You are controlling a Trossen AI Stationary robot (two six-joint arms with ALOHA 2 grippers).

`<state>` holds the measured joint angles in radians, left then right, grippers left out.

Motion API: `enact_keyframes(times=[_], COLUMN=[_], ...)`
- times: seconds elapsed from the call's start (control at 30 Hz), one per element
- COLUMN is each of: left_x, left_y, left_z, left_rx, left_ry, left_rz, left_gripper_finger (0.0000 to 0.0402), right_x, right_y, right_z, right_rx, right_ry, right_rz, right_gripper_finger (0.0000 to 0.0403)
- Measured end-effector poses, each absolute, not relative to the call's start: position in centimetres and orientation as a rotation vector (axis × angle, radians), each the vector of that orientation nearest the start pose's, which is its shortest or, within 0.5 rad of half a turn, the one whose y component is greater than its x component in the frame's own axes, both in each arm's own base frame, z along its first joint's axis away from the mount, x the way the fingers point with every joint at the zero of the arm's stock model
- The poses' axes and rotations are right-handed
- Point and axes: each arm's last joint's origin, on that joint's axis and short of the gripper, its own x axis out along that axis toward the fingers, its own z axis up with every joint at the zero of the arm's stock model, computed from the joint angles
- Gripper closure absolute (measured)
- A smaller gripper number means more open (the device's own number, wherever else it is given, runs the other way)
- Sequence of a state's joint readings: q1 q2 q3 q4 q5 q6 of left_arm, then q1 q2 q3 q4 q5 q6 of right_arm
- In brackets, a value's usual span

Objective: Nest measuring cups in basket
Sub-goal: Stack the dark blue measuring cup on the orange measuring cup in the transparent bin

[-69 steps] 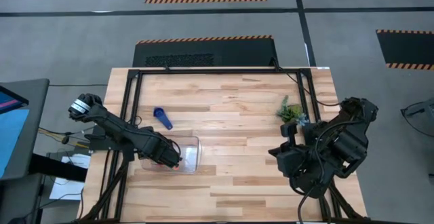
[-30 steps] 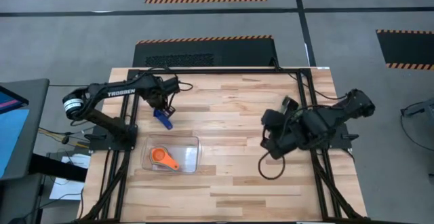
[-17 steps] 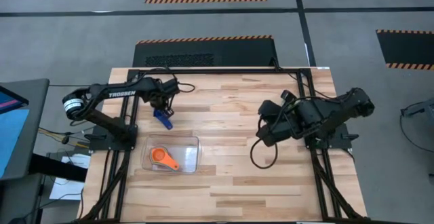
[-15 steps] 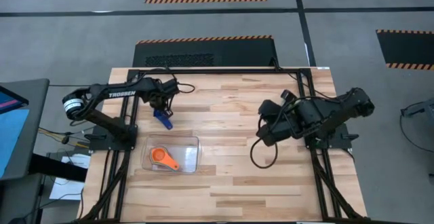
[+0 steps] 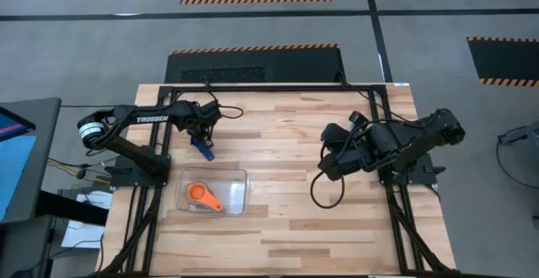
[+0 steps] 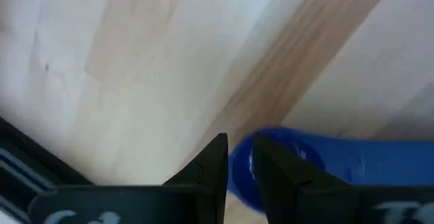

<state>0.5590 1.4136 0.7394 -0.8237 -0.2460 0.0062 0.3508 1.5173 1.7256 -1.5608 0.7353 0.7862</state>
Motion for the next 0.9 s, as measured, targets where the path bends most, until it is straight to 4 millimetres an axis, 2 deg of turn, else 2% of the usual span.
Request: enact_keyframes(times=[0.13, 0.27, 0.4, 0.5, 0.63, 0.73, 0.9], left_x=[17.9, 18.0, 18.4, 18.4, 18.9, 19.5, 19.6], left_y=[12.1, 12.1, 12.4, 12.5, 12.8, 13.1, 13.2], left_z=[15.9, 14.7, 13.3, 12.9, 13.8, 15.3, 17.1], left_rx=[-0.215, -0.249, -0.259, -0.304, -0.332, -0.343, -0.381], left_ry=[1.530, 1.608, 1.674, 1.681, 1.659, 1.638, 1.710], left_rz=[0.604, 0.541, 0.534, 0.555, 0.585, 0.595, 0.606], left_gripper_finger=[0.0343, 0.0343, 0.0343, 0.0343, 0.0343, 0.0343, 0.0343], right_x=[24.4, 24.4, 24.4, 24.4, 24.4, 24.4, 24.4], right_y=[6.9, 6.9, 6.9, 7.0, 7.0, 7.0, 7.0], right_z=[38.9, 38.9, 38.9, 38.9, 38.9, 38.9, 38.9], right_rx=[-0.011, -0.010, 0.001, 0.004, 0.005, 0.005, 0.005], right_ry=[0.929, 0.932, 0.944, 0.947, 0.948, 0.948, 0.948], right_rz=[-0.727, -0.724, -0.713, -0.709, -0.709, -0.709, -0.708], right_gripper_finger=[0.0377, 0.0377, 0.0377, 0.0377, 0.0377, 0.0377, 0.0377])
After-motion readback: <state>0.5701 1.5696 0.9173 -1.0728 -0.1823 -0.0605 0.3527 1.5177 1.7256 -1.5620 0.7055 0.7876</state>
